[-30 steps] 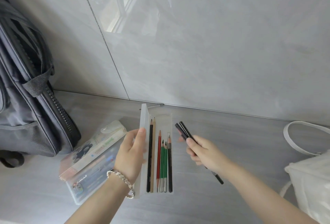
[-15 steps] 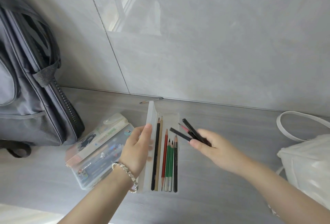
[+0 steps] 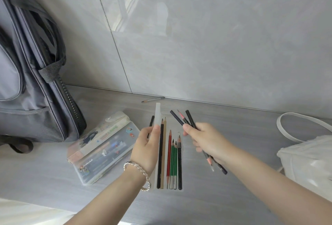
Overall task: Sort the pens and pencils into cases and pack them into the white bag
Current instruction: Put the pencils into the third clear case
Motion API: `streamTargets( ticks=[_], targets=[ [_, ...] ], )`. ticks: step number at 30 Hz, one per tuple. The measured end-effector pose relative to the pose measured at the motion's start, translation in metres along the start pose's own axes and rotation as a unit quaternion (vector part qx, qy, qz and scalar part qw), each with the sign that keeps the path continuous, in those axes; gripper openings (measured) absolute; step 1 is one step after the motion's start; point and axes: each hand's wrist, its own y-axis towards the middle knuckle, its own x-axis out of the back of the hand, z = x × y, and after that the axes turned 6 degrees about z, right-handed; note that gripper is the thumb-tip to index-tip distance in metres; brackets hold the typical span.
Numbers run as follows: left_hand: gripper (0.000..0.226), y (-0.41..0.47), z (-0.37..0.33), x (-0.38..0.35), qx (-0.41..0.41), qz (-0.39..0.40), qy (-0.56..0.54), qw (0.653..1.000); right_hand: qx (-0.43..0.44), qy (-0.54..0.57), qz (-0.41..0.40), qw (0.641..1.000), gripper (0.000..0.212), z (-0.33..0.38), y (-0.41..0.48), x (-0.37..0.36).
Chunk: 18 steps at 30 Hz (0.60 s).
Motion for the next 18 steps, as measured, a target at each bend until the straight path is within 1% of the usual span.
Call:
streamTargets(
  ticks=[2, 4, 6, 9, 11, 13, 16, 18],
  targets=[
    [0.027, -0.003, -0.002, -0.005, 0.004, -0.004, -0.014, 1.0, -0.011, 0.042, -0.027, 0.999, 0.031, 0.0, 0.007, -0.01],
    [0.026, -0.004, -0.002, -0.01, 0.014, -0.013, -0.035, 0.999, -0.021, 0.04, -0.066, 0.997, 0.029, -0.001, 0.013, -0.021],
    [0.026, -0.005, -0.003, -0.014, 0.022, -0.022, -0.052, 0.998, -0.026, 0.019, -0.111, 0.993, 0.03, -0.002, 0.017, -0.032],
    [0.029, -0.006, -0.002, -0.018, 0.035, -0.033, -0.073, 0.996, -0.007, -0.058, -0.173, 0.983, 0.043, -0.003, 0.019, -0.044],
    [0.026, -0.006, -0.002, -0.021, 0.042, -0.039, -0.077, 0.995, -0.003, -0.114, -0.186, 0.976, 0.046, 0.0, 0.018, -0.048],
    [0.023, -0.005, -0.002, -0.022, 0.049, -0.045, -0.083, 0.994, -0.004, -0.15, -0.194, 0.97, 0.044, 0.002, 0.018, -0.047],
    [0.024, -0.004, -0.004, -0.021, 0.054, -0.042, -0.095, 0.993, -0.007, -0.14, -0.194, 0.971, 0.045, 0.004, 0.017, -0.04],
    [0.026, -0.004, -0.005, -0.019, 0.052, -0.037, -0.104, 0.993, -0.009, -0.099, -0.18, 0.979, 0.045, 0.004, 0.015, -0.031]
  ],
)
